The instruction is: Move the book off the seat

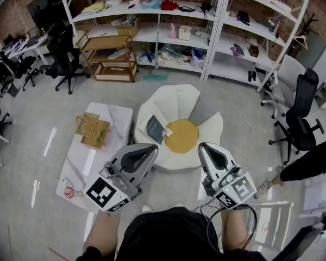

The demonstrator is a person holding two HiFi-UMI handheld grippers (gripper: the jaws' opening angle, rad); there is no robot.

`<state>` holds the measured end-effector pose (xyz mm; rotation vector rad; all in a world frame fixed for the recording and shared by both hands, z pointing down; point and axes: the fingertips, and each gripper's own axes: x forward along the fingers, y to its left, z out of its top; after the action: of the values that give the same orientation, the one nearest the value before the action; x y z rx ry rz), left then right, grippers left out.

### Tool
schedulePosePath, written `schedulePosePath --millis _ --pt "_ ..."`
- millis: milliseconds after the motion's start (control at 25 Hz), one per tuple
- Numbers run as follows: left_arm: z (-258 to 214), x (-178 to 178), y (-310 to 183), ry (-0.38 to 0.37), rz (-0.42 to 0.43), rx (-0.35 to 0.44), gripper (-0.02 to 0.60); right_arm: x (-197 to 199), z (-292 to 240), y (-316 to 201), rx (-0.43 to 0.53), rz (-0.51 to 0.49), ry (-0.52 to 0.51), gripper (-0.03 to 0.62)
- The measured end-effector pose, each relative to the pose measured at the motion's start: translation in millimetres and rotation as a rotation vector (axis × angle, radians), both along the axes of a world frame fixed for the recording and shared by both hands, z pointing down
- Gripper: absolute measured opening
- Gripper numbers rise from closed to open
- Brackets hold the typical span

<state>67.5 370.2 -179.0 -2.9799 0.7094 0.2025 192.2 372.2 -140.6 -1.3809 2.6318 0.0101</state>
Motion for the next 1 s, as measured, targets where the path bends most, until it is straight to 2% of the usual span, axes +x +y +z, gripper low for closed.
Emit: schedulePosePath --millis 160,480,680,1000 --pt "14 5 4 0.014 0.002 -0.024 0.003 4 5 3 -0.007 -0.007 0.002 0.014" --pt "29 18 1 0.044 -0.046 -0.088 0.003 24 11 2 -0.007 -0.029 -0.015 0.014" --pt "44 38 0 0.018 -0.071 -0.115 0.003 50 15 1 -0.013 -0.043 -0.064 0.015" --pt "62 67 4 -0.003 -0.118 -0.152 0.003 79 31 2 -0.038 -0.085 -0.056 0.015"
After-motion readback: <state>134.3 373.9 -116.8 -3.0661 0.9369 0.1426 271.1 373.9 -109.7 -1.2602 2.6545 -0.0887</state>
